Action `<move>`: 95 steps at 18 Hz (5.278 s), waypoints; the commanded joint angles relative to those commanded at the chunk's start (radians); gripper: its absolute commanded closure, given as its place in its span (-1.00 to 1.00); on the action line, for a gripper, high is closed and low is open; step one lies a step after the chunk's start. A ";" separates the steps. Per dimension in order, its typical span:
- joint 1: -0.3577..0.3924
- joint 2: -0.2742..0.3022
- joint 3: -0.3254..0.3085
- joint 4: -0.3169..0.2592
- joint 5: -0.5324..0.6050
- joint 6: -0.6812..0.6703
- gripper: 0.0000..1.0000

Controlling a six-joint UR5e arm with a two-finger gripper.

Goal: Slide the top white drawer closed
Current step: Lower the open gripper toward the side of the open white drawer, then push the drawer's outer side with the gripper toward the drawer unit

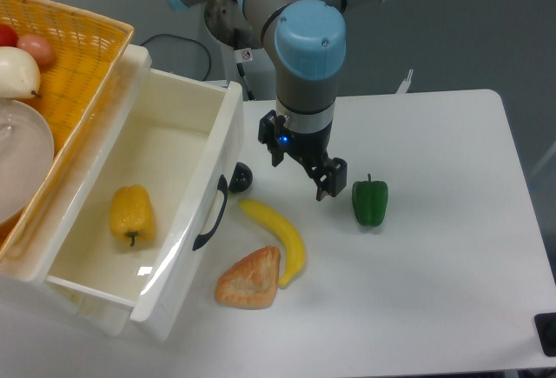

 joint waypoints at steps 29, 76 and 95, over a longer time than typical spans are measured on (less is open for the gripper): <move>-0.006 -0.140 -0.022 0.110 -0.009 -0.340 -1.00; -0.115 -0.160 -0.018 0.173 -0.052 -0.474 -1.00; -0.173 -0.152 -0.022 0.173 -0.054 -0.476 -1.00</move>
